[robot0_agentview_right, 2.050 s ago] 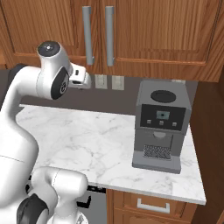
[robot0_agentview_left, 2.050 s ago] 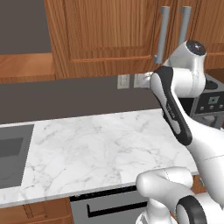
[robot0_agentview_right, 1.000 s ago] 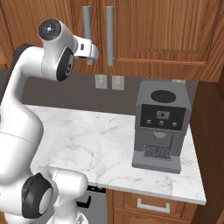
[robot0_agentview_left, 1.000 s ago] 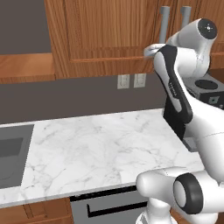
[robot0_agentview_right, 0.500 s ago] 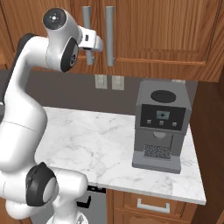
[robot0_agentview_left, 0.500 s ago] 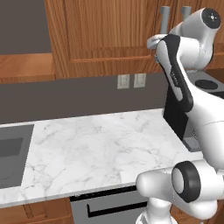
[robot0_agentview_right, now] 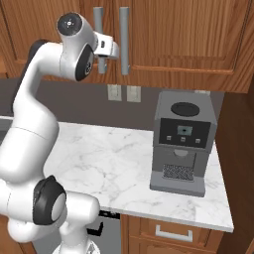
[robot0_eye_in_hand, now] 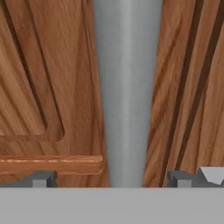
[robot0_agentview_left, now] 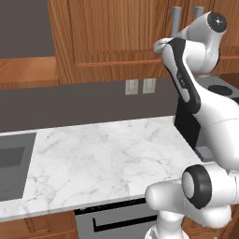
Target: Move the bowls from the cabinet to the plates on the dining table.
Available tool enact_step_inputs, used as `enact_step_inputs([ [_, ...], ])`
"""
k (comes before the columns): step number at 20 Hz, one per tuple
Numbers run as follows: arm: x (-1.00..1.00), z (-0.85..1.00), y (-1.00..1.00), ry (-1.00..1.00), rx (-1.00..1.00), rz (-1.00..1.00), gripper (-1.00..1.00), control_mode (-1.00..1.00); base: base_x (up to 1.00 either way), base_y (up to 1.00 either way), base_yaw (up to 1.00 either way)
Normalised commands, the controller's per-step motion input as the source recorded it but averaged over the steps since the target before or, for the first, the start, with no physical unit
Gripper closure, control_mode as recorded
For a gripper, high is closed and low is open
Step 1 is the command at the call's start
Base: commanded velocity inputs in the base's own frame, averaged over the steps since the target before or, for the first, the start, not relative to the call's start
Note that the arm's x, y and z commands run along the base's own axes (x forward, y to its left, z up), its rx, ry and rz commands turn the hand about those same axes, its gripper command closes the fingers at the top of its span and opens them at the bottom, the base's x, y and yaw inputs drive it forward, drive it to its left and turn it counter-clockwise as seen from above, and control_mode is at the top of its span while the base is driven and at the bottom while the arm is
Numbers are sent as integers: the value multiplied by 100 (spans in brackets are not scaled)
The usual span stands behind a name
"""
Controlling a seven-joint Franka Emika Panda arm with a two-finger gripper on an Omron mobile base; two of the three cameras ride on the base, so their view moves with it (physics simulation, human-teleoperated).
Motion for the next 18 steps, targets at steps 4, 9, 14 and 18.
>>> enact_step_inputs([
  [4,44,-16,-5,-5,0,0,-100,-100,0,0,0],
  [9,32,-18,-19,-7,0,0,-100,-100,0,0,0],
  [14,2,-1,-3,0,0,0,100,-100,0,0,0],
  [18,-1,2,0,0,0,0,100,-100,0,0,0],
])
